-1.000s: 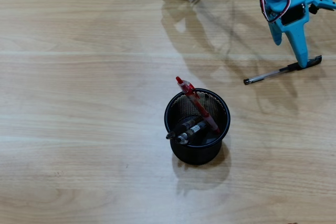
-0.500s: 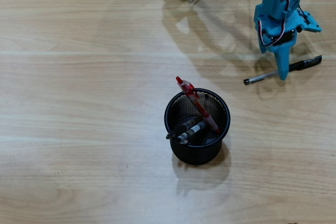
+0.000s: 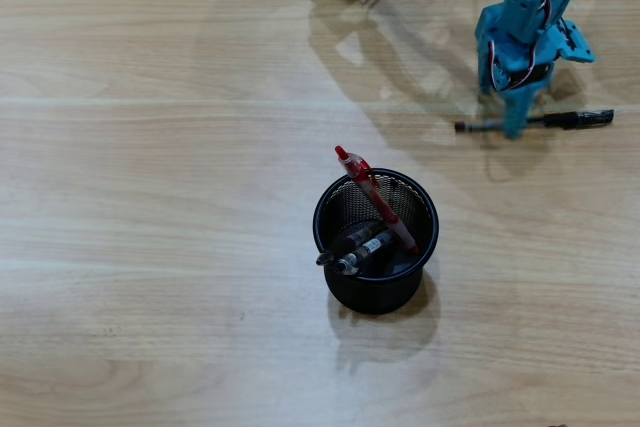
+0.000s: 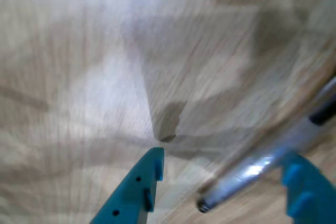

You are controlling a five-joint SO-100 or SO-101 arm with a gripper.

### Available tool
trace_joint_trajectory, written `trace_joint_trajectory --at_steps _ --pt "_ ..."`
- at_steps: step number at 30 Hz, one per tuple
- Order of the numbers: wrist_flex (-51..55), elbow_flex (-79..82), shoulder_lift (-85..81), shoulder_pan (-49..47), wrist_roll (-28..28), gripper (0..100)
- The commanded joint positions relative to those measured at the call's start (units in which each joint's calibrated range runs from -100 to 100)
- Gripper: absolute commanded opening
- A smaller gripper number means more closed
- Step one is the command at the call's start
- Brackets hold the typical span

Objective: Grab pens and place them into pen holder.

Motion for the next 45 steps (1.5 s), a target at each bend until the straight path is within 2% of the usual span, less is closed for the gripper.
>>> trace_joint_trajectory --at_steps 1,11,14,28,30,36,40,45 --pt "0.89 -1.83 -0.40 0.60 -0.23 12" --pt "1.62 -3.91 0.02 0.14 -0.28 10" --pt "1.62 -3.91 -0.15 0.14 -0.28 2" --pt "0.89 -4.00 -0.40 -0.13 -1.33 2" --pt "1.25 -4.73 -0.57 -0.23 -2.85 5" --pt "1.71 -7.17 -4.48 -3.15 -1.90 25" --pt "2.07 -6.81 -10.25 -5.80 0.09 25" --pt "9.09 -6.72 -16.03 -8.82 -0.23 25"
